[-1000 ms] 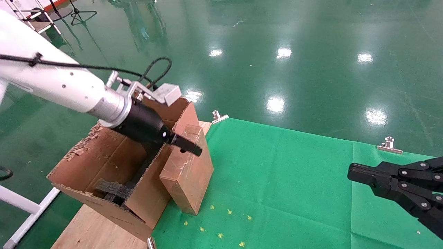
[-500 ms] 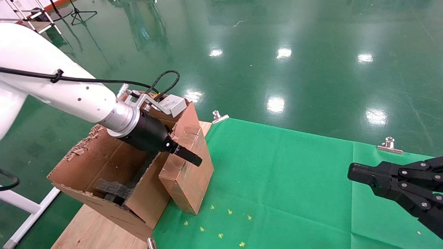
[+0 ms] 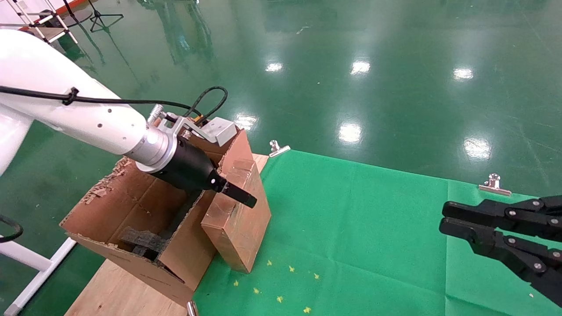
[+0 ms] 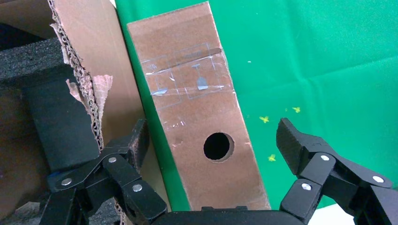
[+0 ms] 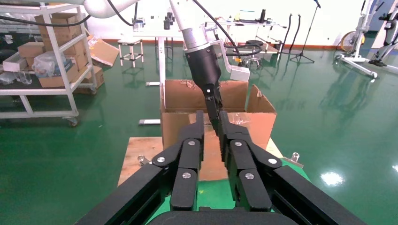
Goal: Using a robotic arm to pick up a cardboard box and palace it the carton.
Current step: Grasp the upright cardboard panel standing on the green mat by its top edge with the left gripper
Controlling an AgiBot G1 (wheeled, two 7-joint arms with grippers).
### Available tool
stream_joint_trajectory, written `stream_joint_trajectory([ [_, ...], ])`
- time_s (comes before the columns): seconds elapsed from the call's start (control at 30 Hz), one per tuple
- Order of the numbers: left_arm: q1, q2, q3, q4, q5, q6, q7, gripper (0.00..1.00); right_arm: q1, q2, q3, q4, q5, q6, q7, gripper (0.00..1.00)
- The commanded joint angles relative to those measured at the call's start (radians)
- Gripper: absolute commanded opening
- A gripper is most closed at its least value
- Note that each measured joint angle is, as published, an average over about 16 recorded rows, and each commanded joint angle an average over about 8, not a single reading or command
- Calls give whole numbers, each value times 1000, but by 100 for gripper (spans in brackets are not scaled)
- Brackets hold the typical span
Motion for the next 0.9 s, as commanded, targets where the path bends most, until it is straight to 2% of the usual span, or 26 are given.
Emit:
stream_joint_trajectory([
  [0.03,0,0,-1,0,-1,1,0,0,0,0,0,0,0,0,0,100],
  [0.9,-12,-11,-13,7,-3,-13,18,0,0,0,0,0,0,0,0,100],
])
